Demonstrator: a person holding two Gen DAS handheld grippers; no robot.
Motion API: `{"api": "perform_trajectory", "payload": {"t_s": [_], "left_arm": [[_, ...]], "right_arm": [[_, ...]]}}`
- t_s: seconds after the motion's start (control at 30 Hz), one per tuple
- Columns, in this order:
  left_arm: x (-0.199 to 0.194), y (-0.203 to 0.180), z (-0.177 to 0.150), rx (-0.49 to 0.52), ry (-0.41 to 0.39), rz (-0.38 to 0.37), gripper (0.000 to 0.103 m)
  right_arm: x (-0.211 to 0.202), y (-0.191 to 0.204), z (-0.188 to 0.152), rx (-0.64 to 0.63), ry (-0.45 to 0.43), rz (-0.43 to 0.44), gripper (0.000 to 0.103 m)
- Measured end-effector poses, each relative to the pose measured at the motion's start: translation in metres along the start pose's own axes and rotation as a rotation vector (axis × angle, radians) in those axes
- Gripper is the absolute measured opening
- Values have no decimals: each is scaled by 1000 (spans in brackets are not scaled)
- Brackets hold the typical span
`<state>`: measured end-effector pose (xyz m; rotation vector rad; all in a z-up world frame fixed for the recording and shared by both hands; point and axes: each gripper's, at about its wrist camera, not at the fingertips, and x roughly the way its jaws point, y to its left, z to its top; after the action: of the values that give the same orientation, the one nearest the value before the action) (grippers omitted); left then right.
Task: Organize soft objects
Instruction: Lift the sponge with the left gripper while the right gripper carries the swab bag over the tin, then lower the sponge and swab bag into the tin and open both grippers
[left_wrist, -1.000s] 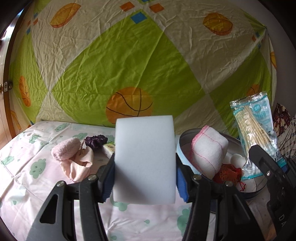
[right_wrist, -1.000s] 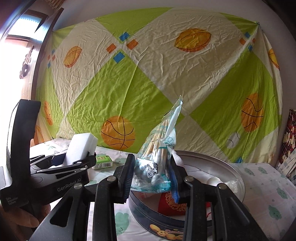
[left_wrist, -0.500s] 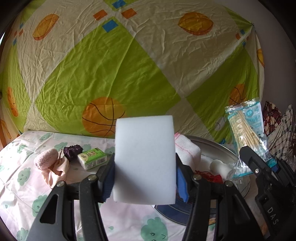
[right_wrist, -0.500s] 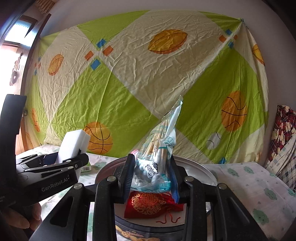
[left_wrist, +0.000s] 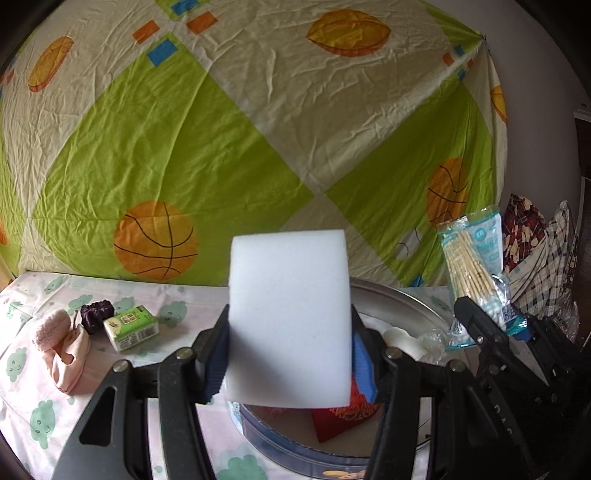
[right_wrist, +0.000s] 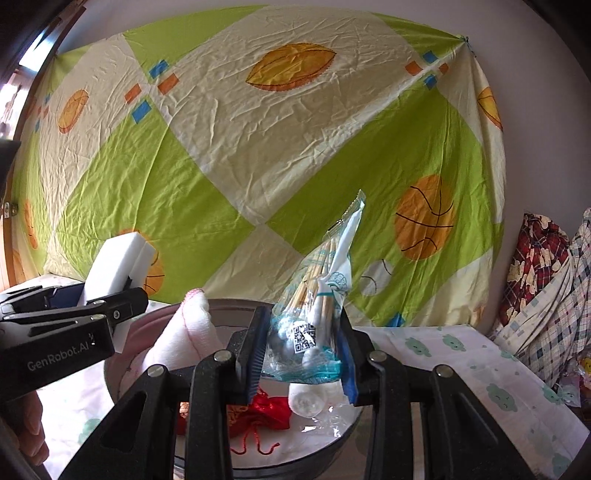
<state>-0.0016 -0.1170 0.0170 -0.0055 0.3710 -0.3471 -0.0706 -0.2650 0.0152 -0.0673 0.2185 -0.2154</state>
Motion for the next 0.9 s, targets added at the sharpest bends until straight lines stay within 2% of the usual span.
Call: {"api": "perform_trajectory", "payload": {"t_s": [0.23, 0.5, 0.73, 0.9], "left_arm": [[18, -17, 0, -13, 28, -35, 56], [39, -34, -6, -3, 74, -69, 56], [52, -37, -7, 9, 102, -58, 56], [57, -34, -4, 23, 119, -31, 56]], "right_arm": [[16, -10, -3, -27, 41, -35, 37], [29, -15, -7, -57, 72, -37, 37], [42, -13, -10, -92, 93, -31, 37], [53, -12, -11, -94, 138, 8, 37]]}}
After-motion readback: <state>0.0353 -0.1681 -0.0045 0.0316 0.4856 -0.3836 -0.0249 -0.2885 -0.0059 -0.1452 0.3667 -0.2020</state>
